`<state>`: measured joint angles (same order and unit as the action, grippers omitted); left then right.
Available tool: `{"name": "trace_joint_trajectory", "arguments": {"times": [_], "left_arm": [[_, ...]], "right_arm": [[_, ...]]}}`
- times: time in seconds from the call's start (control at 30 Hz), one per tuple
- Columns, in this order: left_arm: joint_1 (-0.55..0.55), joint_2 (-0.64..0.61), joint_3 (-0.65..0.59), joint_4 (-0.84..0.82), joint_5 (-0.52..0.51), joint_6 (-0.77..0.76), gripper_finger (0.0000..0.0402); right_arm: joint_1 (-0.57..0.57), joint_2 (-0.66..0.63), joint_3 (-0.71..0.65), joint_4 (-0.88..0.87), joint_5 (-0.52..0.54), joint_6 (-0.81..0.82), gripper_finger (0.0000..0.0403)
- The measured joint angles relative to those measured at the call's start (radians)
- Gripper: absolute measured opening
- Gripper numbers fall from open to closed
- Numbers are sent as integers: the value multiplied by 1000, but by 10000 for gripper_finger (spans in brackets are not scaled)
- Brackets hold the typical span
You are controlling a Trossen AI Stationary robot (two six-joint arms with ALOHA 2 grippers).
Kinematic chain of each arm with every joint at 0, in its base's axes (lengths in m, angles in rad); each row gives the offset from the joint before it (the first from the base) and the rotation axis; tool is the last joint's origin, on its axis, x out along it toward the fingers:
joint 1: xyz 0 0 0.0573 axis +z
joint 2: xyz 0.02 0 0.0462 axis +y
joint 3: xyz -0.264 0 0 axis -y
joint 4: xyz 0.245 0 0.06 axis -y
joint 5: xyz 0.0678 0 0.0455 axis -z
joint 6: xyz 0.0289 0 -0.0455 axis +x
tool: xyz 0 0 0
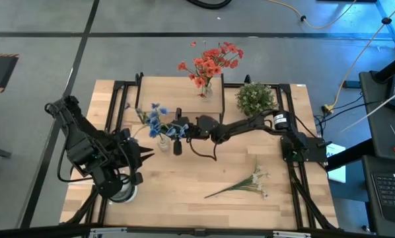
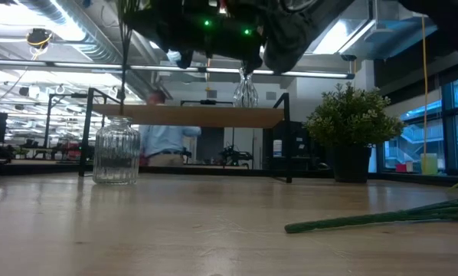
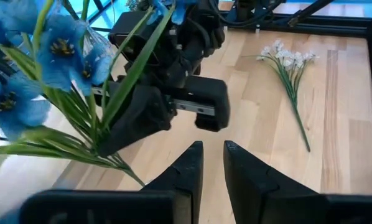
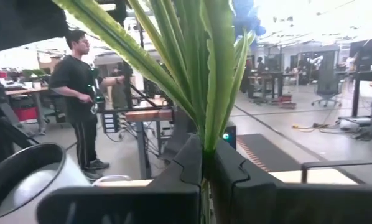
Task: Pick and place flowers into a vace then onto a shelf
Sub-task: Put the blue flowers into the transparent vase
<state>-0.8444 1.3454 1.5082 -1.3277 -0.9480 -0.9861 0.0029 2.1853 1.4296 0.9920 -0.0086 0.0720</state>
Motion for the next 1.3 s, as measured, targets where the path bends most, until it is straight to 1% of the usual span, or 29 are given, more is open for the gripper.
{"name": "trace_joint_trajectory", "arguments": {"times": [0.1,0.2,0.4,0.73,1.07,1.3], "left_arm": [[0,0,0,0,0,-11,56],[0,0,0,0,-1,-15,56],[0,1,0,0,-1,-25,56],[0,1,0,0,-16,-24,56],[0,1,0,0,-23,-23,56],[0,1,0,0,-24,-23,56]], "right_arm": [[-13,0,0,0,0,-2,9],[-20,0,0,-21,-1,29,7],[-19,1,0,-60,-3,0,8],[-13,1,0,-194,-4,-3,9],[-12,1,0,-339,-4,1,34],[-12,1,0,-399,-3,4,57]]}}
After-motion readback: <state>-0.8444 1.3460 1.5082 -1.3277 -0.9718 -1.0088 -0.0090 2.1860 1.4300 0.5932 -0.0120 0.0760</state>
